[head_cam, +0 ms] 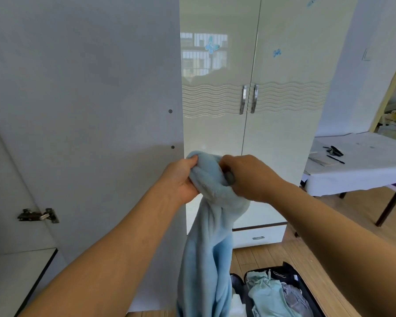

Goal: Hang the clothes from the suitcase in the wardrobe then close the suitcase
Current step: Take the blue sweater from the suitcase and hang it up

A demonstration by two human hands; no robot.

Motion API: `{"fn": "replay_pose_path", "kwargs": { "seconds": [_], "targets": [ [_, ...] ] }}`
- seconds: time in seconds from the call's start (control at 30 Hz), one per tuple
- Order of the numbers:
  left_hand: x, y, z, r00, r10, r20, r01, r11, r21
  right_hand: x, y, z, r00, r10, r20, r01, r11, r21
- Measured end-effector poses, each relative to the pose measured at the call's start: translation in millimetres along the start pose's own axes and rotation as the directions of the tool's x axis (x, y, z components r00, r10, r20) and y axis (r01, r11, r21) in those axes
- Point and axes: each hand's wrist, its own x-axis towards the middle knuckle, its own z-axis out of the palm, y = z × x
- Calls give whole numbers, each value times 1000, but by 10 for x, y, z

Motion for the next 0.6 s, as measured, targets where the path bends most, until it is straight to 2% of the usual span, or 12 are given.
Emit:
{"fn": "replay_pose_path", "kwargs": {
  "seconds": [0.07, 0.13, 0.17, 0.23, 0.27, 0.33, 0.37, 0.4, 0.43, 0.47, 0.53, 0.6],
  "targets": [
    [-6, -57, 23, 999, -39, -3, 39, 999, 23, -2, -54, 63, 1000, -21, 14, 24, 963, -268],
    [31, -66, -29, 996, -54, -78, 58, 997, 56, 2, -29, 103, 1000, -1, 4, 2, 947, -322],
    [23, -44, -48, 994, -31, -104, 41, 995, 95, 8, 12, 101, 999, 45, -15, -48, 971, -233],
    [49, -13, -132, 984, 125, -124, -77, 938, 337, 30, 104, 56, 978, 201, -57, -190, 970, 152],
    [48, -13, -166, 962, 251, -111, -150, 819, 554, 35, 133, 30, 954, 297, -44, -258, 886, 384],
    [1, -36, -207, 848, 530, -18, -192, 338, 921, 35, 131, 1, 900, 427, 81, -333, 558, 760],
    [-50, -50, -189, 748, 656, 96, -227, 119, 967, 41, 125, 7, 873, 460, 162, -346, 351, 870],
    [-89, -57, -157, 643, 732, 223, -312, -16, 950, 49, 108, 12, 844, 479, 241, -345, 142, 928],
    [-119, -59, -127, 587, 741, 326, -422, -64, 904, 58, 93, 15, 818, 488, 304, -335, -25, 942],
    [-136, -71, -97, 594, 702, 393, -518, -39, 854, 64, 92, 20, 799, 492, 345, -324, -130, 937],
    [-164, -117, -38, 692, 567, 447, -557, 26, 830, 83, 101, 25, 791, 486, 372, -301, -221, 928],
    [-129, -128, 4, 798, 474, 373, -435, 23, 900, 69, 97, 39, 813, 448, 372, -278, -263, 924]
  ]
}}
